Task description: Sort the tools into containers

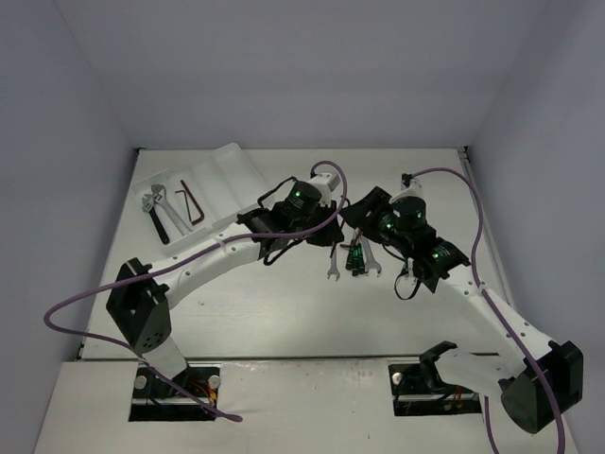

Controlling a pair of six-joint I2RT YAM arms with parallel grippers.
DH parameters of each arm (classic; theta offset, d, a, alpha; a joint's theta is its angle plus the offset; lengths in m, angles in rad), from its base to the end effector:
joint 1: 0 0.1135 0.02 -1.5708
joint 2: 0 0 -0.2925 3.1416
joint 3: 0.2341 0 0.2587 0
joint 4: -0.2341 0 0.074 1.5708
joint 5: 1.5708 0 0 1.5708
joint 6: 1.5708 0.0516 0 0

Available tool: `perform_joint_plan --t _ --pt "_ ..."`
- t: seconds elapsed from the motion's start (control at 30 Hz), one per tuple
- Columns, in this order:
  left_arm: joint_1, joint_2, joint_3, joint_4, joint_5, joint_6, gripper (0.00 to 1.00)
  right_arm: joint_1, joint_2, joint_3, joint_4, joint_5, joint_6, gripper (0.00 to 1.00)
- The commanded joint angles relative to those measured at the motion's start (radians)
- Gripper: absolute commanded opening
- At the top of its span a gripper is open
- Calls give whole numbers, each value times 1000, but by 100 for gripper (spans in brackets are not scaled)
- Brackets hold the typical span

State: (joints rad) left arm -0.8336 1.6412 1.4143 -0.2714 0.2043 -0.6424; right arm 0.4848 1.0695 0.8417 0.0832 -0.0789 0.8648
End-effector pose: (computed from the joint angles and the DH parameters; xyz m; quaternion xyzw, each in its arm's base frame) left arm 0.2670 -0.3096 0.3476 0.1335 0.8463 -0.4068 0.3170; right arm 0.2301 0.1258 0.3536 0.1174 0.7470 0.4317 0.4918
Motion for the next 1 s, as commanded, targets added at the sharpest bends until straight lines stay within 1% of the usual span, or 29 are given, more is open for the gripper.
perform_joint_plan --t 0.0,0.03,0.1,0.17,0.23,0.33,0.47,0.53,0.6,0.73,0.8,0.87,0.97 --pt "119 -102 -67 49 -20 -31 0 -26 -4 37 58 7 -34 63" --pt "138 -114 -88 42 -20 -34 0 -38 -5 43 42 10 -38 65" --pt "242 -136 -112 15 -22 -33 0 -65 -7 50 0 27 -47 66" --pt "317 -152 -124 -32 -49 -19 0 -101 -9 50 -43 33 -57 66" --pt "448 -150 -114 -79 -78 2 0 -133 -15 43 -68 34 -70 66" --pt "597 -103 -81 -128 -105 9 0 -146 -20 27 -79 34 -90 66" --pt "745 -5 -29 -120 -162 12 0 -149 -19 13 -79 30 -101 66" --pt "785 61 24 -119 -164 20 0 -150 -20 8 -79 28 -108 66" --pt "821 150 109 -145 -164 40 0 -151 -20 7 -94 28 -118 66" --pt "866 290 250 -197 -183 66 0 -163 -15 0 -114 19 -130 66" --pt "880 339 293 -223 -195 64 0 -170 -9 0 -119 8 -133 66" --pt "891 350 294 -230 -228 50 5 -173 -7 2 -120 6 -136 66" --pt "903 339 272 -226 -265 33 8 -178 1 4 -125 4 -144 66"
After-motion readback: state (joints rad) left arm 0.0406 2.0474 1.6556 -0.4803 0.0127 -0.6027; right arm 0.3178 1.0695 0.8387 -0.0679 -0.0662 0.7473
